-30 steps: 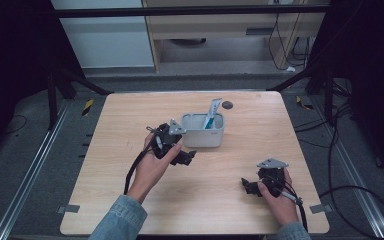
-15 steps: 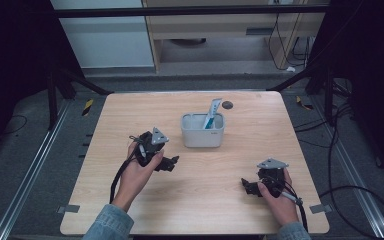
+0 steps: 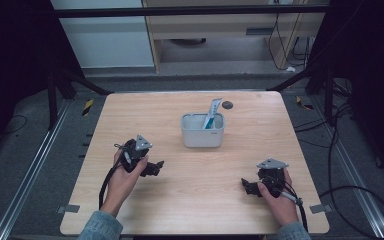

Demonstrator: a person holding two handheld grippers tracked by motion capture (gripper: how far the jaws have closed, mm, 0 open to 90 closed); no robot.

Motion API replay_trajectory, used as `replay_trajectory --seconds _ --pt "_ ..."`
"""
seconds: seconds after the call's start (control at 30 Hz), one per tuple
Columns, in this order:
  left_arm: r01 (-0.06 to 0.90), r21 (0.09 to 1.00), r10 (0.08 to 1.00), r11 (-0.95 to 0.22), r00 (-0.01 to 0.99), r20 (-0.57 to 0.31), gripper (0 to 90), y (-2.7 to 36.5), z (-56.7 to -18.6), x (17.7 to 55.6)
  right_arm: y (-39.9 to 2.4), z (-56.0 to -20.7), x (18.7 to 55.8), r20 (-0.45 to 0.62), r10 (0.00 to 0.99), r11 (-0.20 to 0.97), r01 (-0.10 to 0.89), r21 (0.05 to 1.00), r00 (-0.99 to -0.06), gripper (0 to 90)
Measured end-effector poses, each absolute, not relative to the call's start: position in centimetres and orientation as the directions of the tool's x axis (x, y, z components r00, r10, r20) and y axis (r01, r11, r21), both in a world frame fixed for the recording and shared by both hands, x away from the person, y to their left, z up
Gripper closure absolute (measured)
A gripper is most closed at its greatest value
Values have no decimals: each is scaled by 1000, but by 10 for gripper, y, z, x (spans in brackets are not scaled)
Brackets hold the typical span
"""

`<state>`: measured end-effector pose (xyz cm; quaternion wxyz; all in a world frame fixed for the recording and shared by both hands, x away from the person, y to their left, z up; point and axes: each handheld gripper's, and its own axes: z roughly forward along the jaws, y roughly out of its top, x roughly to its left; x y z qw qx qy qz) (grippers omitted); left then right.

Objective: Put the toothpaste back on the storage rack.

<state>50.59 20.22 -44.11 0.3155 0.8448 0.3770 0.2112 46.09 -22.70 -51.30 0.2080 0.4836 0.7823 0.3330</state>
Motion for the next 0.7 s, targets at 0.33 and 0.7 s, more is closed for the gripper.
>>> replay_trajectory --seconds 0.33,0.7 --pt "544 684 799 -486 593 95 52 226 -458 506 -227 -513 461 -2 895 310 619 722 -446 4" --pt "584 686 842 -435 534 79 57 256 -475 504 -227 -513 461 -3 895 311 618 722 -447 4"
